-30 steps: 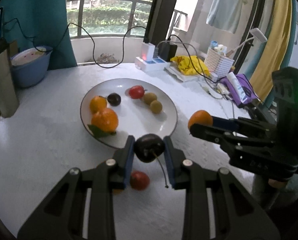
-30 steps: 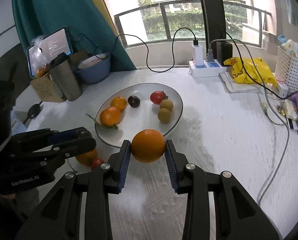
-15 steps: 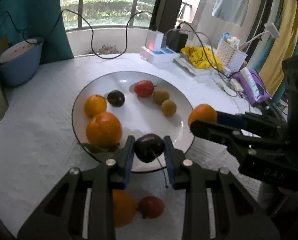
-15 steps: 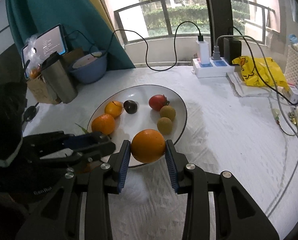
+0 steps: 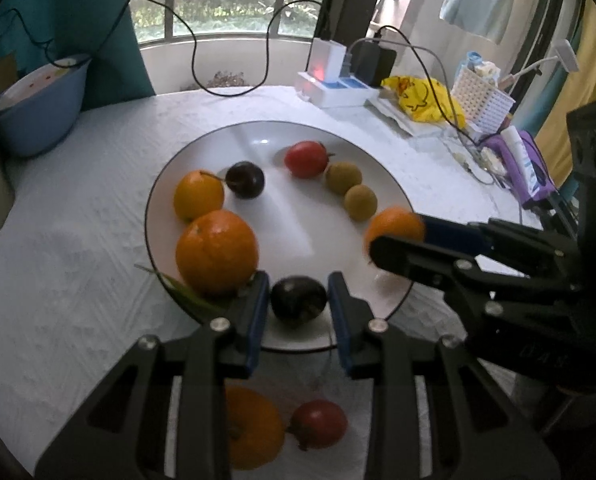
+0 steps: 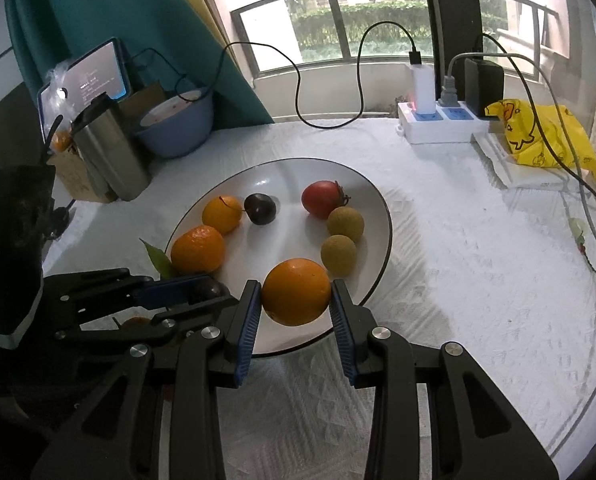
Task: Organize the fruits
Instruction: 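Carry both fruits onto the white plate and open both tools, then withdraw both open tools from the plate back to the remaining fruits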
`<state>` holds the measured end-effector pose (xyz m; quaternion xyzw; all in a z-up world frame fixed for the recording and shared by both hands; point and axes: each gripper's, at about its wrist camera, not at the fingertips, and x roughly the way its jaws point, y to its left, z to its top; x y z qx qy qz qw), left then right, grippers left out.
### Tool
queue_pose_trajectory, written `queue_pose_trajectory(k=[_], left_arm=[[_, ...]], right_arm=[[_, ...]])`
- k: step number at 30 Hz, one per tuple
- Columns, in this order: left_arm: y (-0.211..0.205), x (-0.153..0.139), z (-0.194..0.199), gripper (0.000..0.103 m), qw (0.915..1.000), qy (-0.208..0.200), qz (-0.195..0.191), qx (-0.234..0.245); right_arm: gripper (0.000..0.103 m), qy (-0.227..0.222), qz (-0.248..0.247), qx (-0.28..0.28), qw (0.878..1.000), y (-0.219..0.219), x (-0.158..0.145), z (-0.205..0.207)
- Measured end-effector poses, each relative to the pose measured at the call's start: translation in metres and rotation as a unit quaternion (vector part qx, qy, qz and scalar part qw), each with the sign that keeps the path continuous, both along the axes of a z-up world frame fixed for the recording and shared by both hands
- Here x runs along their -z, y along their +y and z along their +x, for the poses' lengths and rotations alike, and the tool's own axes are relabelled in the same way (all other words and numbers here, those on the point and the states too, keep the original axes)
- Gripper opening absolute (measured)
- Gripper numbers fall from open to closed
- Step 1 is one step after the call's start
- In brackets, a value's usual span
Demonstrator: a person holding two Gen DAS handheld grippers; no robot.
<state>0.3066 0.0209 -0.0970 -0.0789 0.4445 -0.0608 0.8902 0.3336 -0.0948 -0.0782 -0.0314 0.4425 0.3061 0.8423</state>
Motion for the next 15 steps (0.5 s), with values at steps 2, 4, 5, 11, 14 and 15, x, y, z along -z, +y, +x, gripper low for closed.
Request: queue_pose_trajectory(k=[2,4,5,11,14,15], left_arm=[[0.000,-0.002,-0.001,0.034,1.0000,-0.001,0.003,-0.001],[0.000,-0.004,-0.004,0.035,1.0000,-0.004,0.005,-0.003],[0.000,-0.005,-0.005,0.036,1.0000,-0.005,0.006,-0.004],[0.003,-0.015,-0.018,0.045,0.9997,-0.020,0.008,-0.014],[0.008,-0.022,-0.029,0.045,0.9992,-0.032,0.007,-0.021],[0.009,-0.024,-0.032,0.045,0.9991,-0.036,0.007,-0.024]], right_arm=[[0.037,-0.001,-0.002,0.003,1.000,0.000,0.000,0.000],[0.037,-0.004,-0.004,0.007,1.000,0.000,-0.001,0.000],[0.037,-0.005,-0.005,0.009,1.000,-0.001,-0.002,-0.001],[0.037,-0.016,-0.004,0.012,1.000,-0.002,-0.012,-0.010],[0.037,-0.023,-0.004,0.012,1.000,-0.002,-0.018,-0.017],[0.037,-0.026,-0.005,0.012,1.000,-0.002,-0.021,-0.020]])
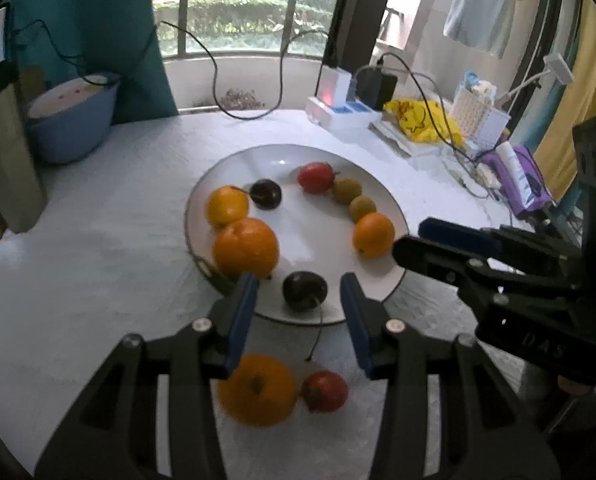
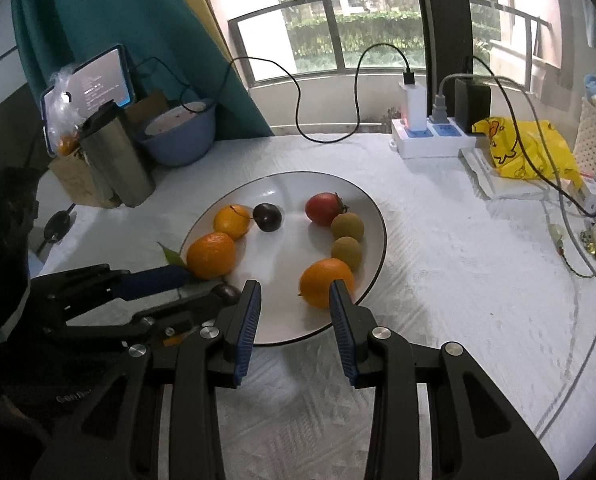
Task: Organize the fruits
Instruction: 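Withdraw both open tools from the plate back to the remaining fruits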
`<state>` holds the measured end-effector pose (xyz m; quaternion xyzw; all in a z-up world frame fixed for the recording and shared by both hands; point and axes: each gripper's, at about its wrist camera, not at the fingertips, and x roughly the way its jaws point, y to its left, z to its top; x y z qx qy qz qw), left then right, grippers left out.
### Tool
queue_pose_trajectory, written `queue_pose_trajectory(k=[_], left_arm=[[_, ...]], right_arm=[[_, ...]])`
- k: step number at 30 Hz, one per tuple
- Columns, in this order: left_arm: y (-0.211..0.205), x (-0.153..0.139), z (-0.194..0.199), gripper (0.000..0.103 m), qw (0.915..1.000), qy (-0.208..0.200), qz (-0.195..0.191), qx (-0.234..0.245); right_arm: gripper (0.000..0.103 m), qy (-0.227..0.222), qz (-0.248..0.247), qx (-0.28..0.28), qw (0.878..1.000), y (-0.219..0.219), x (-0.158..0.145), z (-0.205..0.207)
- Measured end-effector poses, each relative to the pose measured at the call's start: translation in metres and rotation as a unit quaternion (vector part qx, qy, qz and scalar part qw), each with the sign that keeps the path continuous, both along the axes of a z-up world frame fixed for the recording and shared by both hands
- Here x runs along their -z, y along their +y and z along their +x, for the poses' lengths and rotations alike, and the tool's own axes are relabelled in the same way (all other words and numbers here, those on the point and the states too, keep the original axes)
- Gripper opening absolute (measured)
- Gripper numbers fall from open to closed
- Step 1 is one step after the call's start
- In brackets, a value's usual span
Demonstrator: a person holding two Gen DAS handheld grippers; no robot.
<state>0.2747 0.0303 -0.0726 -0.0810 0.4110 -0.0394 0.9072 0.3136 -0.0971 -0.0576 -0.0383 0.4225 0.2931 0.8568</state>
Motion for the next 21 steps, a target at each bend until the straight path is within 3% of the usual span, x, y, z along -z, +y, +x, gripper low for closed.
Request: queue_pose_trajectory(k=[11,21], left_arm=[[0.025,-0.009,-0.048,0.045,0.9993,-0.024,-0.004,-0.029],[0.040,0.000,-0.081,0.046,0.9987,-0.026,-0.013,-0.041]], right_arm=[[0.037,-0.018,-0.009,-0.009,1.000,0.010,-0.015,-0.037],[0.037,-0.009,-0.015,-0.026,1.000,0.025,-0.005,-0.064]])
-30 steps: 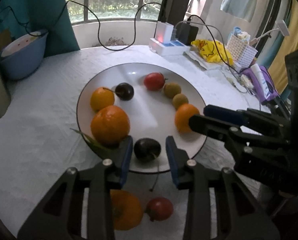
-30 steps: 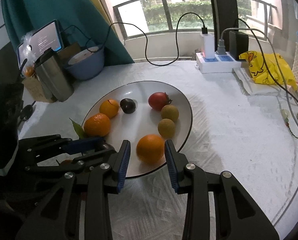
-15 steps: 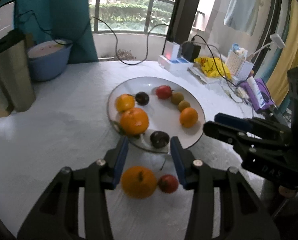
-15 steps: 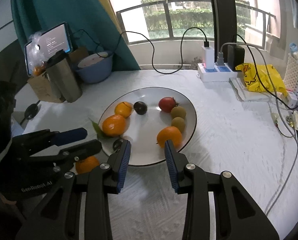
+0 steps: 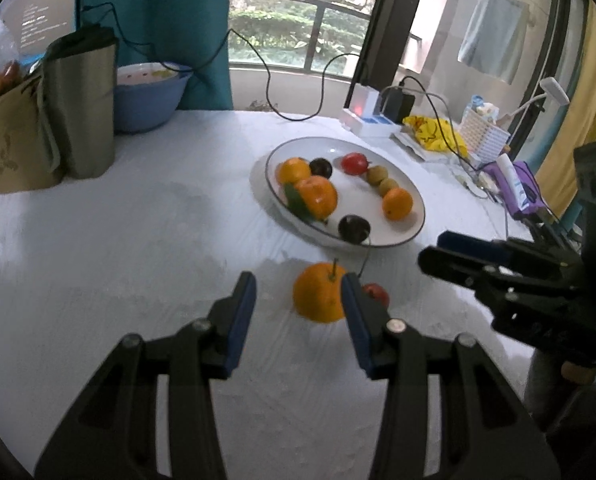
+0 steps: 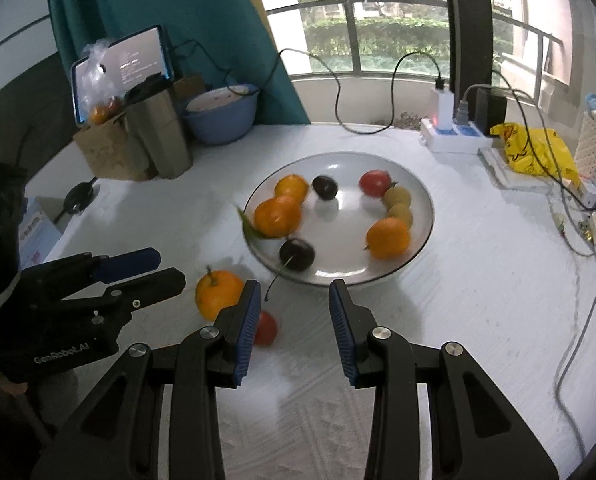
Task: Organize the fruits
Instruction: 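Withdraw both open tools from the plate back to the remaining fruits, then grasp a red tomato with the right tool while the left tool grasps a stemmed mandarin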
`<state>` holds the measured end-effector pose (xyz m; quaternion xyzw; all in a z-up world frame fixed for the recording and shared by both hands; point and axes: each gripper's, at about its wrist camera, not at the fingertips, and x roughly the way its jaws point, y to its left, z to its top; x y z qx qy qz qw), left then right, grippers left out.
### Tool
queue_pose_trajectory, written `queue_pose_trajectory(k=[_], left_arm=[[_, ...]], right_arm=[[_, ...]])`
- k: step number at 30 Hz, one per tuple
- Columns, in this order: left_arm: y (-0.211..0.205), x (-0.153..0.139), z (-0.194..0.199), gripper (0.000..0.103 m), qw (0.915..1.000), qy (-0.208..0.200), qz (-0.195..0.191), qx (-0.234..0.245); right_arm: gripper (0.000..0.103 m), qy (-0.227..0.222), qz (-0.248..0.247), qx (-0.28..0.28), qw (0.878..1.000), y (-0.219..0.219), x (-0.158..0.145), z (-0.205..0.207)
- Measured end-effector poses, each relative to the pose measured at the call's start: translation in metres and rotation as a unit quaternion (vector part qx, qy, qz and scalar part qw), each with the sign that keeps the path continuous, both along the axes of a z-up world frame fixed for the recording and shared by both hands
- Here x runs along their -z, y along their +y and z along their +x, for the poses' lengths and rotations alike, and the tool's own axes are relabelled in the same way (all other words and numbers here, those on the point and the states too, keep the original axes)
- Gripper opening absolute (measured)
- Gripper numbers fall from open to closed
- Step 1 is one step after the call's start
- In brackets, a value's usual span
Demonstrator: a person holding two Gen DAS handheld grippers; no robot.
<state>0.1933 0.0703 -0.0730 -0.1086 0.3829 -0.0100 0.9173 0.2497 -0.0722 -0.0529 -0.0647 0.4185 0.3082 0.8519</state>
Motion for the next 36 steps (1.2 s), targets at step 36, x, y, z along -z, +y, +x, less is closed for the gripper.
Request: queue_pose_trajectory(k=[36], left_arm=[[-0.021,0.022,0.007,0.057,0.9992,0.007,-0.003,0.040]], right_arm=[[0.030,0.038,-0.017,-0.028,0.999,0.006,0.033,0.003]])
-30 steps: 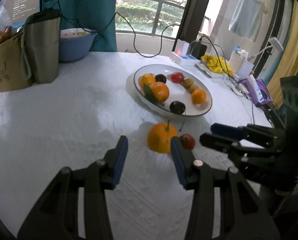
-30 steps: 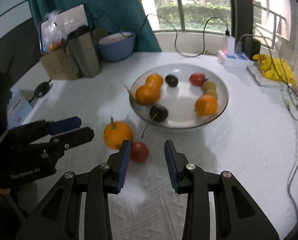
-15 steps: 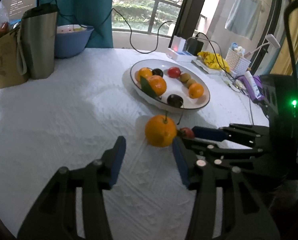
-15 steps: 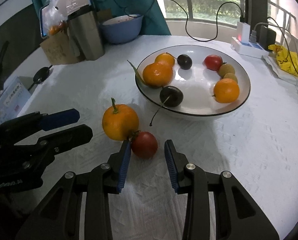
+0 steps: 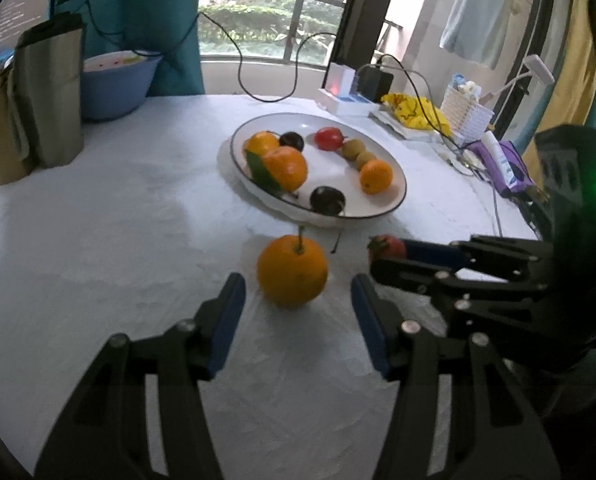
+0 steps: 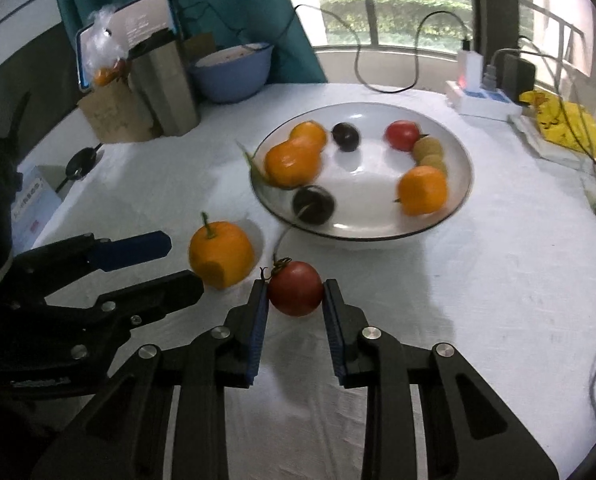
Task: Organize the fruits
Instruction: 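Grasp a red tomato with the right tool while the left tool grasps a stemmed mandarin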
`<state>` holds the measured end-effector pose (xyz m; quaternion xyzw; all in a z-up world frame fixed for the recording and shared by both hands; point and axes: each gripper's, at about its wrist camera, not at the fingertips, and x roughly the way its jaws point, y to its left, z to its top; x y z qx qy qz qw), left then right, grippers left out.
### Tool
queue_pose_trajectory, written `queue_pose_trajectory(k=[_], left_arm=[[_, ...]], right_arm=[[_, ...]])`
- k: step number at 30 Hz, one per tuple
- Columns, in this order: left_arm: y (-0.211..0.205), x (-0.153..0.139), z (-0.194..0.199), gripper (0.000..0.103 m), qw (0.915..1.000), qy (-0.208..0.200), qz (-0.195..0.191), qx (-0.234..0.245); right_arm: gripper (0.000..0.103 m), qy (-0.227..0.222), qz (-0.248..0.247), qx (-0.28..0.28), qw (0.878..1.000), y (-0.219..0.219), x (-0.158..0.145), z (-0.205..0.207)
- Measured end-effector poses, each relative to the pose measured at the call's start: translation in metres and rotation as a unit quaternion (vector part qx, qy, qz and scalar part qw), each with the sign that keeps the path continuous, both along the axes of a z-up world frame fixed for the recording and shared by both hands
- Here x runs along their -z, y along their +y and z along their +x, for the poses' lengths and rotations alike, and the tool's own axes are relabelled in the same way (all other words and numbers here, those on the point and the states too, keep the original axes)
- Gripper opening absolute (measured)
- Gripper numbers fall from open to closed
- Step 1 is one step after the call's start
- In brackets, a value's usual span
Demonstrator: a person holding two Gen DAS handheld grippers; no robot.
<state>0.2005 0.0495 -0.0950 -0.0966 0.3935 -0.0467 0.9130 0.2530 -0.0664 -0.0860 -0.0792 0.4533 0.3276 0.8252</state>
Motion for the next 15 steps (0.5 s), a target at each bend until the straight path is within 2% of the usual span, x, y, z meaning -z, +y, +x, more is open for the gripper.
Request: queue_pose_trajectory(k=[10,14,15], left_arm=[[-0.010,0.017,0.022,0.056,0.9988,0.031,0.038,0.000],[-0.009,0.020,0.026,0.056,0.9988,0.034,0.034,-0.002],[-0.009,0.020,0.026,0.050,0.9988,0.033,0.035,-0.002]], right_arm=[[0.030,0.002,0.006,0.028,1.000,-0.028,-0.001,0.007],[0.030,0.000,0.009,0.029,1.000,-0.030,-0.003,0.010],[0.030,-0.001,0.009,0.030,1.000,-0.031,-0.003,0.011]])
